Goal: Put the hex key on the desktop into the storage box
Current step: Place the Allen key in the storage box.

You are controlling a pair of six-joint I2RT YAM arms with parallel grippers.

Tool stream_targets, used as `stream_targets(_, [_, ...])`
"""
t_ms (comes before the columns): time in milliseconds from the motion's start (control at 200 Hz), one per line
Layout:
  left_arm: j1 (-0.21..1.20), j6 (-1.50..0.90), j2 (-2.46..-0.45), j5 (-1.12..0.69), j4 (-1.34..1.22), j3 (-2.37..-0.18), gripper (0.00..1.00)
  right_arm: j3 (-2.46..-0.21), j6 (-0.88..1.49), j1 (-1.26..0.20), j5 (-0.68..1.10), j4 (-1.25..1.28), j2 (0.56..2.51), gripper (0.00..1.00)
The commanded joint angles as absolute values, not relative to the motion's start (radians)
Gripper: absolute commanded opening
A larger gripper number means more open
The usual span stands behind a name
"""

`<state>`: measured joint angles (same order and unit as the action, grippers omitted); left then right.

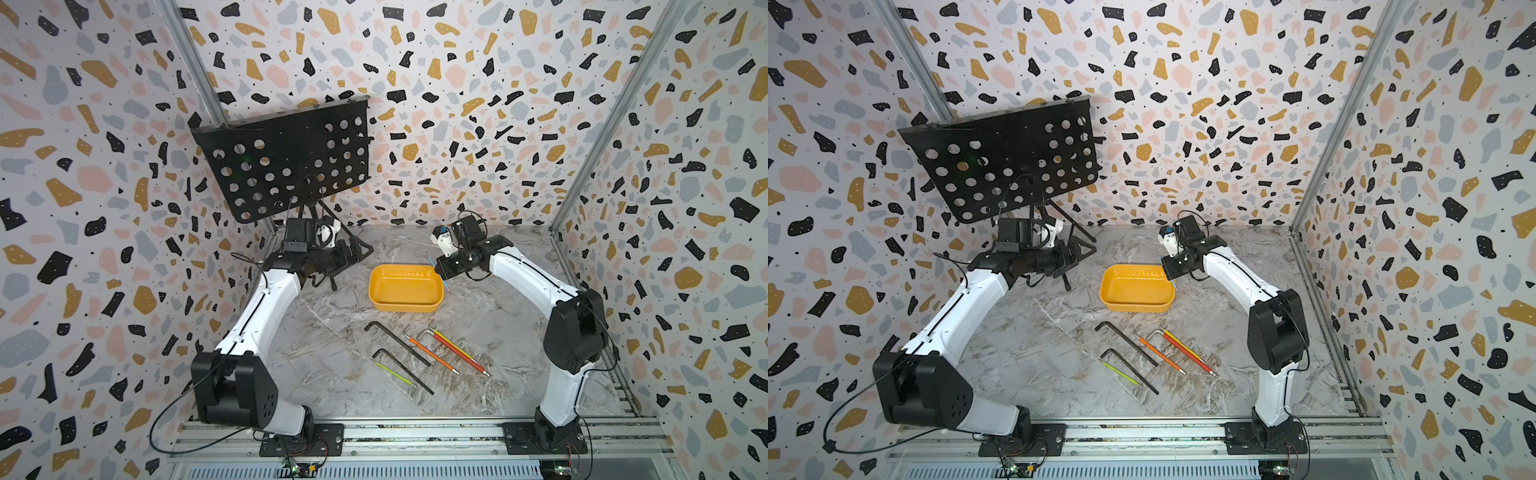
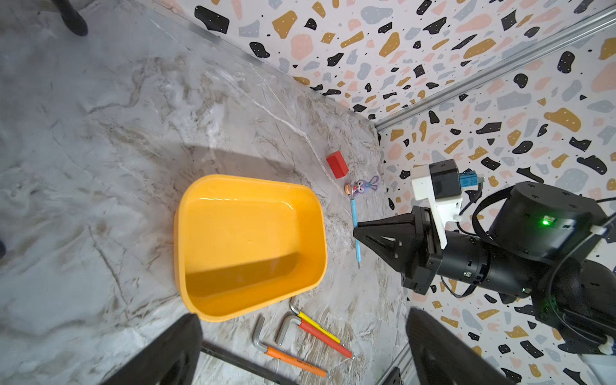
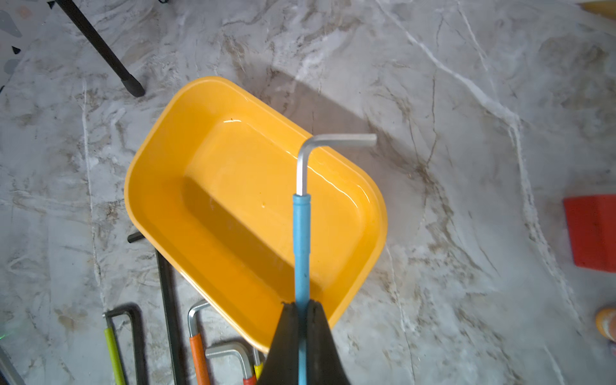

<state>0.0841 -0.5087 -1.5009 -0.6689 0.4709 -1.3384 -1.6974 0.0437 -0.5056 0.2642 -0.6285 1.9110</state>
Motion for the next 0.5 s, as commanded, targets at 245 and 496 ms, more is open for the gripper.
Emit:
stream_targets(245, [0.073, -0.494, -1.515, -0.667, 0.470, -1.312, 1.00, -1.924, -0.172, -0.567, 0.309, -0.657, 2.077, 0.00])
stream_targets(496, [0.070, -0.513, -1.494, -0.667, 0.465, -1.289, 1.00, -2.000, -0.258, -0.617, 0.254, -0.693, 2.179, 0.00])
